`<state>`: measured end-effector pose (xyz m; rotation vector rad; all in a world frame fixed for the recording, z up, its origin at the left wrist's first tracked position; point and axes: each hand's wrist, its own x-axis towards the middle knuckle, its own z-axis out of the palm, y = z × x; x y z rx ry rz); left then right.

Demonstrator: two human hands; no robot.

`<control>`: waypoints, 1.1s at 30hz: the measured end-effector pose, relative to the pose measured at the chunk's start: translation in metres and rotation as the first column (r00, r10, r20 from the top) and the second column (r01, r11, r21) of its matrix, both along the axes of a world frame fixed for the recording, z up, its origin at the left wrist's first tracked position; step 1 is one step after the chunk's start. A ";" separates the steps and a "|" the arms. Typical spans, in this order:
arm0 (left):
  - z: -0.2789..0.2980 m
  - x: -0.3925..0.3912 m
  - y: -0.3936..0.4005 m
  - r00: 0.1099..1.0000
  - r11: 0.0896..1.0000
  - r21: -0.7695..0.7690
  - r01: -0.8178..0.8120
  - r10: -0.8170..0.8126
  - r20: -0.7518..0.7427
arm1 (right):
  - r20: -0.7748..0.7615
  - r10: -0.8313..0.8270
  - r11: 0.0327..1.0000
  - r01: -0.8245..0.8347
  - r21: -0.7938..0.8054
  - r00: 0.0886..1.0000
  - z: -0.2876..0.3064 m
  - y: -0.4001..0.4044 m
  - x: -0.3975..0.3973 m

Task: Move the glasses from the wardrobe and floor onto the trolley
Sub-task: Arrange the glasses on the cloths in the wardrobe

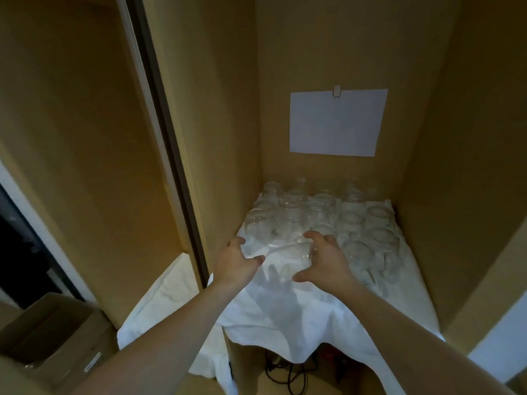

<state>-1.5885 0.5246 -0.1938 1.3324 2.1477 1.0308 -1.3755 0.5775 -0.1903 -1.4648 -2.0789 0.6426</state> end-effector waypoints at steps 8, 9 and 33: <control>-0.021 -0.032 0.011 0.997 0.993 -0.095 0.075 -0.073 0.028 | 0.188 0.003 0.996 -0.020 0.086 0.982 0.015 0.014 -0.052; -0.022 -0.034 0.013 0.996 0.992 -0.093 0.090 -0.088 0.029 | 0.202 0.007 0.996 -0.026 0.090 0.979 0.015 0.017 -0.057; 0.015 -0.059 0.064 0.937 0.934 0.138 0.330 -0.306 -0.170 | 0.261 -0.105 0.988 0.070 0.141 0.960 0.020 0.049 -0.098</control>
